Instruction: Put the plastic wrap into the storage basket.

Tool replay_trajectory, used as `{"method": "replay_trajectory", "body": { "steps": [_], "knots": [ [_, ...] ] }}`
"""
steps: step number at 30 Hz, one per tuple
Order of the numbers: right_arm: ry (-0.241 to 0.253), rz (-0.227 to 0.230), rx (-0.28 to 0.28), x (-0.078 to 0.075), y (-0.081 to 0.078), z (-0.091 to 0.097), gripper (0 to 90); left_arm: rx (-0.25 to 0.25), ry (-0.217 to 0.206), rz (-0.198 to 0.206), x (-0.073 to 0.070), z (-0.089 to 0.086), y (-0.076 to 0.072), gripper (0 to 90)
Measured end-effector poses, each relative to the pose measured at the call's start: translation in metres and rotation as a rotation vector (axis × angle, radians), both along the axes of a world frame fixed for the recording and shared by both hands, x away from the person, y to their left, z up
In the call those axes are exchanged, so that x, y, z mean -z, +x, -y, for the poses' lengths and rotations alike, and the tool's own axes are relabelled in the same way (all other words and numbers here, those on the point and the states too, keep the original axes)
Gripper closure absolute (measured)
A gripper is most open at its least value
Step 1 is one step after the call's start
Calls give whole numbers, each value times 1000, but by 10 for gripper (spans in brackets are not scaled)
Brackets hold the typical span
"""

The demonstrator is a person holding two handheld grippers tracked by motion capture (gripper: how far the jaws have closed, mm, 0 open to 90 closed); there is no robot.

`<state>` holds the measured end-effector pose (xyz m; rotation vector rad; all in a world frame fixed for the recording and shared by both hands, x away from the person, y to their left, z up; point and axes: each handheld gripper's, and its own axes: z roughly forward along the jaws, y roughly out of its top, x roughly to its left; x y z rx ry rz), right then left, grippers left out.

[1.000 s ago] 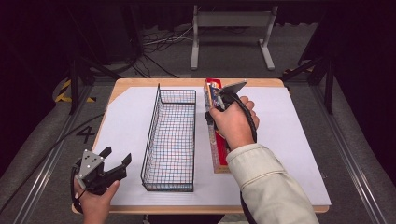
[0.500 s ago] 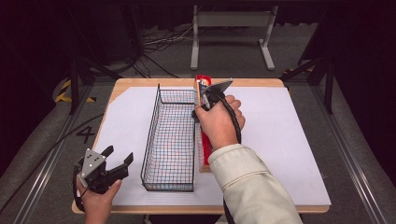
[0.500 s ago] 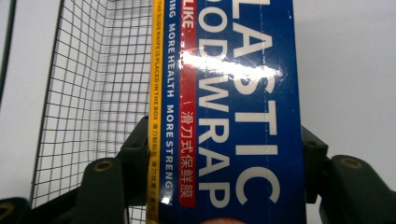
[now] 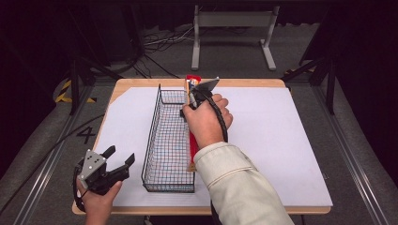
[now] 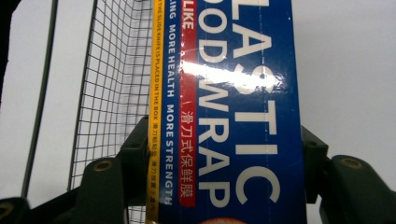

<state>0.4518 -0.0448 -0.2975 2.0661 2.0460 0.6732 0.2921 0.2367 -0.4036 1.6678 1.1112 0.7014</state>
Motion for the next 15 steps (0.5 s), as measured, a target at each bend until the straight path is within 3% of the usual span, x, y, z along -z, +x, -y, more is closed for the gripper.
{"method": "replay_trajectory", "body": {
  "steps": [15],
  "knots": [
    [23,-1,23,16,2,-19,402,11,-2,-1,0,1,1,254]
  ]
}}
